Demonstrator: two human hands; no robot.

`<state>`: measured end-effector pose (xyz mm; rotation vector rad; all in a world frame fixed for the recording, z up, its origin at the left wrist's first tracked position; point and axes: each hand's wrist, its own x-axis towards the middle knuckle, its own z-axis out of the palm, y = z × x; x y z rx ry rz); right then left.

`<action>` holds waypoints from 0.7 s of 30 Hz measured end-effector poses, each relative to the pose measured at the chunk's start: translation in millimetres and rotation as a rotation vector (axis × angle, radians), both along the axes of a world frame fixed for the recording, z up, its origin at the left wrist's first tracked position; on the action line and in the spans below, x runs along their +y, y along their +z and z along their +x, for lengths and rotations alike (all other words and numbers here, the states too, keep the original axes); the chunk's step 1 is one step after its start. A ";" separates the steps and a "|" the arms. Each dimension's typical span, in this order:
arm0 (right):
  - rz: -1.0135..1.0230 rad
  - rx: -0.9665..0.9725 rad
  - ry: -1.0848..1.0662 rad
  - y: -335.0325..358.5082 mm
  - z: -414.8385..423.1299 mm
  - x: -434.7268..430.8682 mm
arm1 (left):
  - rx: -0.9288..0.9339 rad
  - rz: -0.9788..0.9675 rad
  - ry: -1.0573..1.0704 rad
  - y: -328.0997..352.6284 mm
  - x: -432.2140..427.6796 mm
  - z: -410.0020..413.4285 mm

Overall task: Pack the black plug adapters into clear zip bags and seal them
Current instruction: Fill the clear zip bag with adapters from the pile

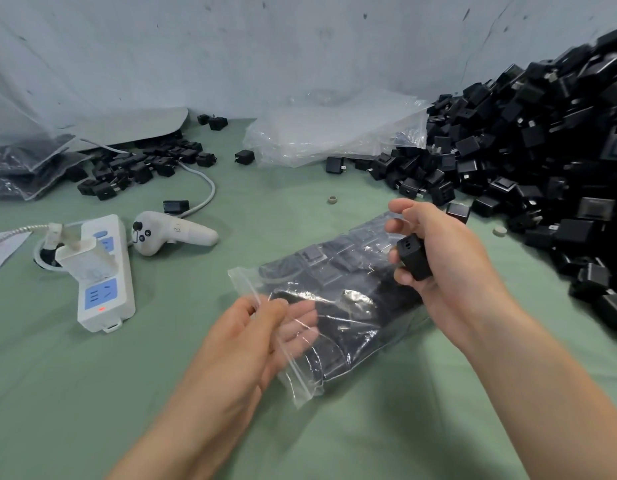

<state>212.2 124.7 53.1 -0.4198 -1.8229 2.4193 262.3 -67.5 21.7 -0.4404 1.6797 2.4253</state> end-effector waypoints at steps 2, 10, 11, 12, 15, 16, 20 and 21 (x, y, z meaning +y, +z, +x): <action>-0.002 -0.001 0.004 -0.2 0.5 -0.2 | -0.045 0.112 0.005 5.0 -0.1 -0.3; -0.131 -0.033 0.002 1.1 0.5 -2.4 | -0.097 0.255 -0.068 10.3 5.4 -3.0; -0.172 -0.033 0.017 1.3 0.5 -3.5 | -0.104 0.307 -0.095 10.6 5.6 -2.7; -0.204 -0.027 0.045 1.1 0.6 -4.1 | -0.111 0.353 -0.120 9.9 4.3 -2.6; -0.215 0.024 0.168 0.2 2.3 -7.6 | -0.118 0.390 -0.140 9.4 -4.4 -3.4; -0.202 0.047 0.206 0.1 3.4 -9.9 | -0.102 0.346 -0.103 9.2 -7.8 -4.8; -0.047 0.182 0.345 -1.4 7.7 -21.7 | 0.205 -0.438 0.229 5.5 -24.0 -7.4; 0.081 0.233 0.382 -2.4 9.8 -24.0 | 0.314 -0.594 0.279 6.5 -26.6 -6.4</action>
